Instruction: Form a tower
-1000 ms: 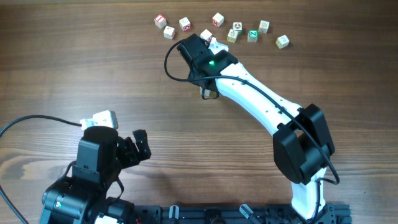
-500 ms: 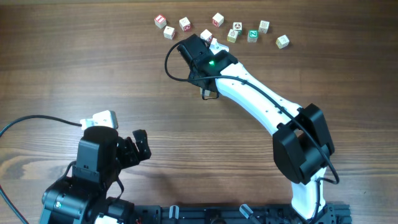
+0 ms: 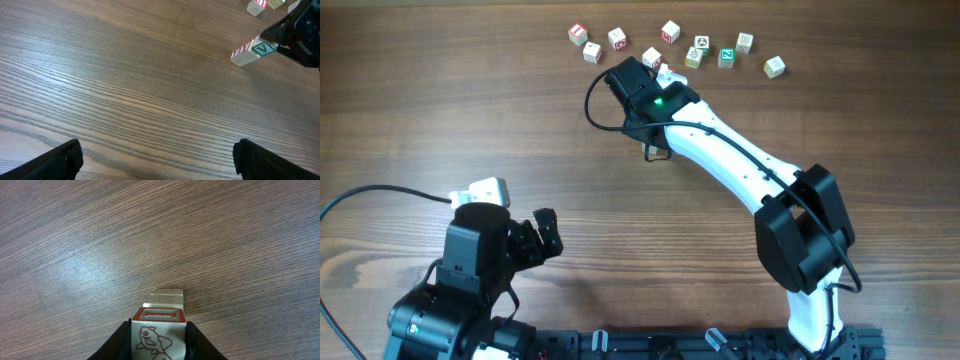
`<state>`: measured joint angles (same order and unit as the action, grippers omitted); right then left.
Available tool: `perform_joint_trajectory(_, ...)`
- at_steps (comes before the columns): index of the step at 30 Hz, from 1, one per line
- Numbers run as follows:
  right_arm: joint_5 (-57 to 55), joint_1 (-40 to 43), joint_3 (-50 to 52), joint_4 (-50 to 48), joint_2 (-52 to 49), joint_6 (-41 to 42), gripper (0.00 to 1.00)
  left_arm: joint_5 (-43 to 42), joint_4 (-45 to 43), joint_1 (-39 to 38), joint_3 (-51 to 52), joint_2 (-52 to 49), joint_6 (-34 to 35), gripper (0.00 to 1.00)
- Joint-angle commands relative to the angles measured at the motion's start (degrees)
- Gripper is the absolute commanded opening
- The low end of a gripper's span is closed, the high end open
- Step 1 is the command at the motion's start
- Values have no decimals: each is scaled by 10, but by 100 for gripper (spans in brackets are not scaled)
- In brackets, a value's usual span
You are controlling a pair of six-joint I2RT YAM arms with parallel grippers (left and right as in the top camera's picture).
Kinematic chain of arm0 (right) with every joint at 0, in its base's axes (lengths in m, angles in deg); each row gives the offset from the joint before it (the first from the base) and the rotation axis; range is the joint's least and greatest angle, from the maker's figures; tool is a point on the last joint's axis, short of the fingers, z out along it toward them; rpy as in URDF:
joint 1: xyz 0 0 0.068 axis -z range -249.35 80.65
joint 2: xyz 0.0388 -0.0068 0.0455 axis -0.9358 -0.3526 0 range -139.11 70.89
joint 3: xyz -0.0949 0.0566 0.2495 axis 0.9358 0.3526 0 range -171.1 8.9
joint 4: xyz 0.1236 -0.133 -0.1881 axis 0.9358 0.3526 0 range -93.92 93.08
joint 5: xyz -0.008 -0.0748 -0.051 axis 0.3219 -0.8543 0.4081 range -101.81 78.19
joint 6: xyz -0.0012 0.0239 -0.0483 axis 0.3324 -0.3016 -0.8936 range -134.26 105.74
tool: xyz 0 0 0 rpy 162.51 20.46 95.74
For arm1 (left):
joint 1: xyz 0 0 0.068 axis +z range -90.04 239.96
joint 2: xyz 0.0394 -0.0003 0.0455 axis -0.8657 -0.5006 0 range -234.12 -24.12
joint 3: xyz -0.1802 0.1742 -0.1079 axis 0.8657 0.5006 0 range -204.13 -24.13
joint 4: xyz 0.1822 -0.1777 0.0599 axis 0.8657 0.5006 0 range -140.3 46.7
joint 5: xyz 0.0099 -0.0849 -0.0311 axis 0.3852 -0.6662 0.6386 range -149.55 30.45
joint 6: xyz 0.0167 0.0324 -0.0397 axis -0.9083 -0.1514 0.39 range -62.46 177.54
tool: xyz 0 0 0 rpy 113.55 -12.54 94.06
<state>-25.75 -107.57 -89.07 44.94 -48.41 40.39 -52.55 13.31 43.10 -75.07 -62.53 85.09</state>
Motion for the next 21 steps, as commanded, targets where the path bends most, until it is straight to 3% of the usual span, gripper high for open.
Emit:
perform_joint_trajectory(1,-3,-2,2,0,-14,8,19,5,-1,2,1,1,-1,100)
perform_joint_trajectory(13,-6,-2,2,-7,-37,9,20,5,-1,2,1,1,-1,100)
perform_joint_trajectory(14,-6,-2,2,-7,-37,8,28,5,-1,2,1,1,-1,100)
perform_joint_trajectory(19,3,-2,2,-4,-37,8,91,5,-1,2,1,1,-1,100)
perform_joint_trajectory(21,3,-2,-6,-2,-37,8,99,5,-1,2,1,1,-1,100)
